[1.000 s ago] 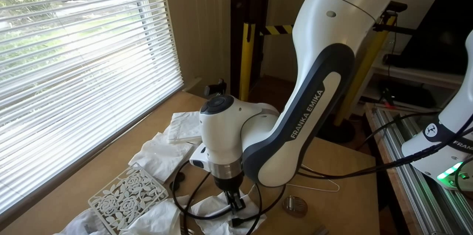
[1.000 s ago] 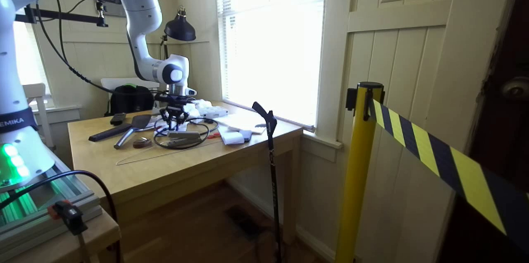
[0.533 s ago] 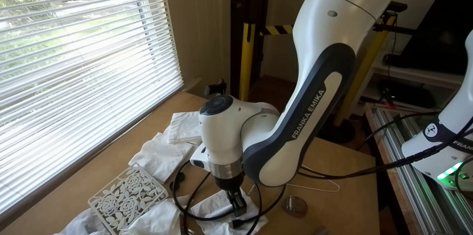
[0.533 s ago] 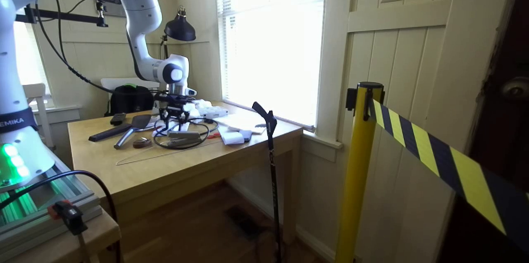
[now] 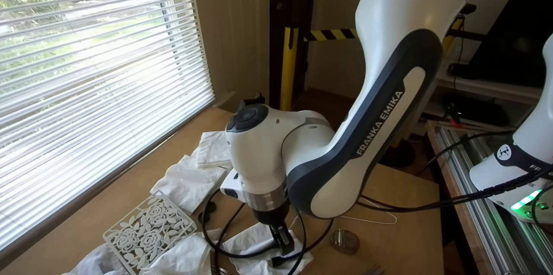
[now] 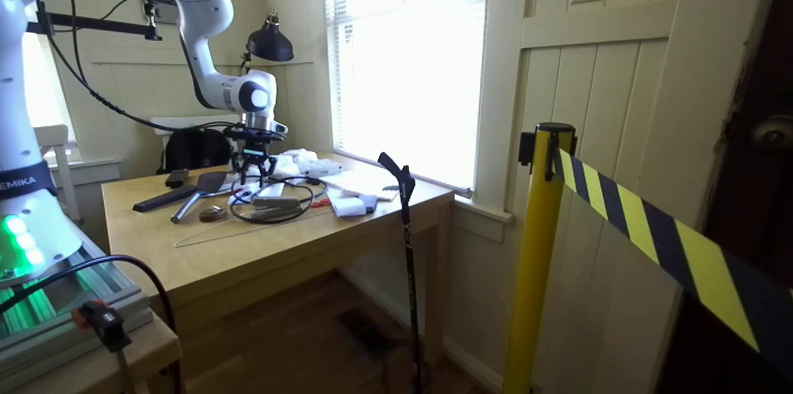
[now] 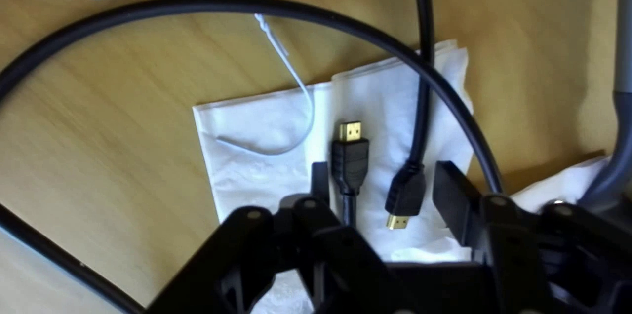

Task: Stretch out the HDMI cable on the table

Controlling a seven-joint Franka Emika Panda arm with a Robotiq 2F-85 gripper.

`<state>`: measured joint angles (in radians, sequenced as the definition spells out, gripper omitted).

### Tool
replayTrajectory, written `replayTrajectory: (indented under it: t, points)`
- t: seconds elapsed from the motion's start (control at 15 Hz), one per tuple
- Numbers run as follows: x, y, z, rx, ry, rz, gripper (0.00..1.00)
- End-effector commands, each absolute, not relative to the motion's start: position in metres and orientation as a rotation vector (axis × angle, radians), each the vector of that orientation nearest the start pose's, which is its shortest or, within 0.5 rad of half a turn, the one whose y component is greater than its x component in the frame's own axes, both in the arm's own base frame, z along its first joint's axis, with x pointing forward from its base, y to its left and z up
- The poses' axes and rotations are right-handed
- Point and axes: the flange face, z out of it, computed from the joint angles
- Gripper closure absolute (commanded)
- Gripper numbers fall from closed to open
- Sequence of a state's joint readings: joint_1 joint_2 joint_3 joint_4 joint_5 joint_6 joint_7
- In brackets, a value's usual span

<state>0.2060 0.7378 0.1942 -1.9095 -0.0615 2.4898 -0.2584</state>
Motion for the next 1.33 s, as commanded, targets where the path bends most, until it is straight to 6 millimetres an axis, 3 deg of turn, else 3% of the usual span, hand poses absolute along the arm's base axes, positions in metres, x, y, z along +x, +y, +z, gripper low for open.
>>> replayTrajectory:
  t: [0.0, 0.2, 0.33, 0.4, 0.73, 1.07, 1.27]
  points:
    - [0.542, 0.237, 0.11, -2.919, -1.006, 0.269, 0.4]
    - [0.542, 0.237, 0.101, -2.923, -1.007, 0.259, 0.35]
    - [0.542, 0.235, 0.096, -2.928, -1.008, 0.25, 0.39]
    - [0.543, 0.234, 0.093, -2.929, -1.006, 0.24, 0.35]
    - [0.548, 0.236, 0.085, -2.923, -1.007, 0.204, 0.56]
    - [0.548, 0.236, 0.075, -2.915, -1.001, 0.201, 0.52]
    - [0.548, 0.236, 0.072, -2.915, -1.0, 0.197, 0.55]
